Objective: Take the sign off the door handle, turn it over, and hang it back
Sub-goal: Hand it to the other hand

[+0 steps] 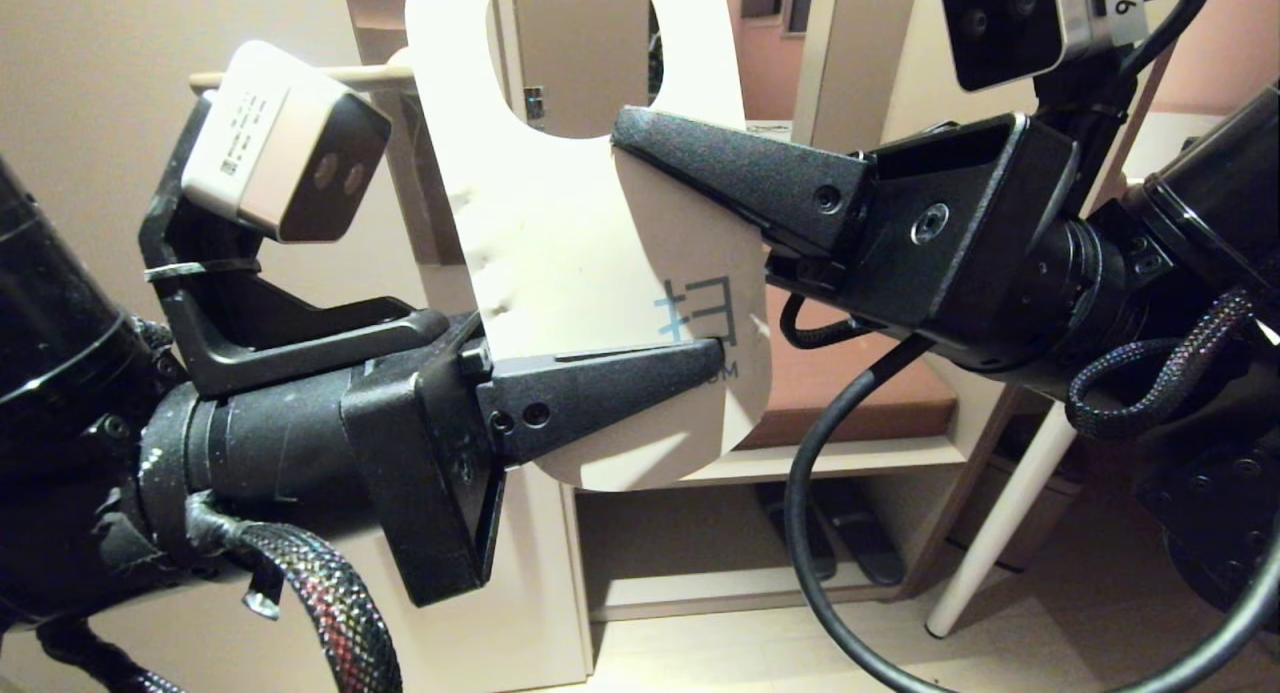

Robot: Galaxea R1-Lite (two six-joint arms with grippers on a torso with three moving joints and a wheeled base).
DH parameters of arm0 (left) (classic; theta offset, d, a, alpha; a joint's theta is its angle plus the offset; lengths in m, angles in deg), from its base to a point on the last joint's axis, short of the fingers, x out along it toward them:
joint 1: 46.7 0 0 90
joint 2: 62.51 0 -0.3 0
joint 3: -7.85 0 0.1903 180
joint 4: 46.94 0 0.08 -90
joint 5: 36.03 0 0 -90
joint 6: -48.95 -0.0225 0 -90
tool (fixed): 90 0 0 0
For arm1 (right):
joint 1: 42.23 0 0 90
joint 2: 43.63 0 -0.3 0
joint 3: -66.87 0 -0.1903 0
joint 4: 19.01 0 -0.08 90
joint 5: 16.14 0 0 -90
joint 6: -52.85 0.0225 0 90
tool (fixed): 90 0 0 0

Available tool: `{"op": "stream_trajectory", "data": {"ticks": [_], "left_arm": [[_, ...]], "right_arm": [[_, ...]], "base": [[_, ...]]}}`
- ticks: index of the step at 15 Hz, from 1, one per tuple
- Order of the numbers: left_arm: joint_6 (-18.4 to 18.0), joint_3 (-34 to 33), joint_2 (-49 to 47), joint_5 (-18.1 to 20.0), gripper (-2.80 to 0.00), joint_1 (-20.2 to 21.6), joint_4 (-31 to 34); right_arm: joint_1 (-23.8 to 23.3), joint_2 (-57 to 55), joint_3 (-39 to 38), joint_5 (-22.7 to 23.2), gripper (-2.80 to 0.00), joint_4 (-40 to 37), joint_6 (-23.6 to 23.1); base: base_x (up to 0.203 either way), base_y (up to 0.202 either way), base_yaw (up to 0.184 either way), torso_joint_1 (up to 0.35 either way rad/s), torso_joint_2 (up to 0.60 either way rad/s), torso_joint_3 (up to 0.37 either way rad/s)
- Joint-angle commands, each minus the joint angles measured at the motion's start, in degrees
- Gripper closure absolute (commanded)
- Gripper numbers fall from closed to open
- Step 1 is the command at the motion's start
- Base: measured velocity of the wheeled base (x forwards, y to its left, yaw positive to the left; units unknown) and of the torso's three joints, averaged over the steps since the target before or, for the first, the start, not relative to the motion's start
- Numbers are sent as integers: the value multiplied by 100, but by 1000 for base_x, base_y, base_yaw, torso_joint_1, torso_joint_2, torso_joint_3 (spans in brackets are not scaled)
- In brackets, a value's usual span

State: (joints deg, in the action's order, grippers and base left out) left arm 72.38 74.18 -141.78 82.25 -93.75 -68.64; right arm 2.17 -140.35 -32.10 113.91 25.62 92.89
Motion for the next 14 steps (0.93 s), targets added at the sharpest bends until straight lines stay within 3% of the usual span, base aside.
{"op": "stream_trajectory", "data": {"ticks": [1, 3, 4, 12, 14], "left_arm": [[13, 2, 16, 11, 0, 2, -28], [4, 2, 16, 11, 0, 2, -29], [4, 2, 16, 11, 0, 2, -37], [2, -23, 51, 4, 0, 28, -34], [-6, -109, 109, 2, 0, 115, -28]], "right_arm": [[0, -5, -9, 29, 0, 38, 21], [6, -5, -12, 29, 0, 38, 21], [4, -3, -18, 29, -280, 38, 16], [-2, 95, -45, -5, -280, 56, -14], [-11, 172, -61, -190, -280, 56, -14]], "base": [[0, 0, 0, 0, 0, 0], [0, 0, 0, 0, 0, 0], [0, 0, 0, 0, 0, 0], [0, 0, 0, 0, 0, 0], [0, 0, 0, 0, 0, 0]]}}
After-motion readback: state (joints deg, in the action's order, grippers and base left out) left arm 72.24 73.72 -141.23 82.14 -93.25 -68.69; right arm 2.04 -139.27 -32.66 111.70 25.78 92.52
